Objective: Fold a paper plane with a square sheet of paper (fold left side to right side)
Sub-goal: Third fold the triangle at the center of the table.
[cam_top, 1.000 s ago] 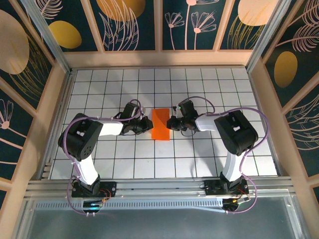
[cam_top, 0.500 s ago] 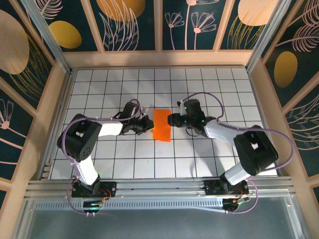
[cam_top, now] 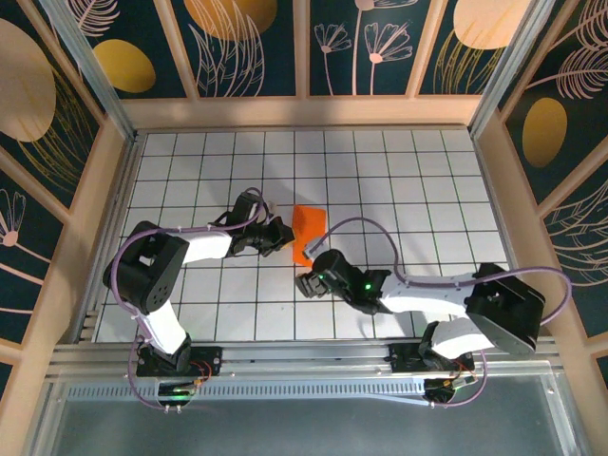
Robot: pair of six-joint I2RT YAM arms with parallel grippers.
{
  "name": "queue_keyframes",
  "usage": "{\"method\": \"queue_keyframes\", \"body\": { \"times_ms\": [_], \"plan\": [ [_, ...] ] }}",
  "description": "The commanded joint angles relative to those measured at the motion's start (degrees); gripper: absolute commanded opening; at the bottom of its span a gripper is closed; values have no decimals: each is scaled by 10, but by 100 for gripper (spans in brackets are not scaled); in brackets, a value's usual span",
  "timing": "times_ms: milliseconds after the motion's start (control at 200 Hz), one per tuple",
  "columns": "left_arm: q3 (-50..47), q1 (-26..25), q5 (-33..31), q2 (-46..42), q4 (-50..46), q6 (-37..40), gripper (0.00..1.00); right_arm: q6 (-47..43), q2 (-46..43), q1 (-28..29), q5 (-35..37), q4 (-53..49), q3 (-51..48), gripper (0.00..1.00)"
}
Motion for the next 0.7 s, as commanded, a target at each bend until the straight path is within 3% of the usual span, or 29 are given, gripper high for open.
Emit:
{"method": "queue_keyframes", "body": {
  "times_ms": [0,240,385,560,696],
  "plan": [
    [-7,-3,3,-16,-10,-12,0,-37,41,23,100,10,14,78],
    [-18,-4,-2,-17,-9,-16,0,-97,122,23,123,46,66,81],
    [-25,-4,-2,-17,-4,-21,0,-116,150,11,113,68,85,75],
    [-25,-5,1,-17,-3,-21,0,-122,160,-4,101,79,92,63],
    [-26,-5,-1,-17,-3,-21,0,-123,155,-8,81,78,88,46]
  ]
}}
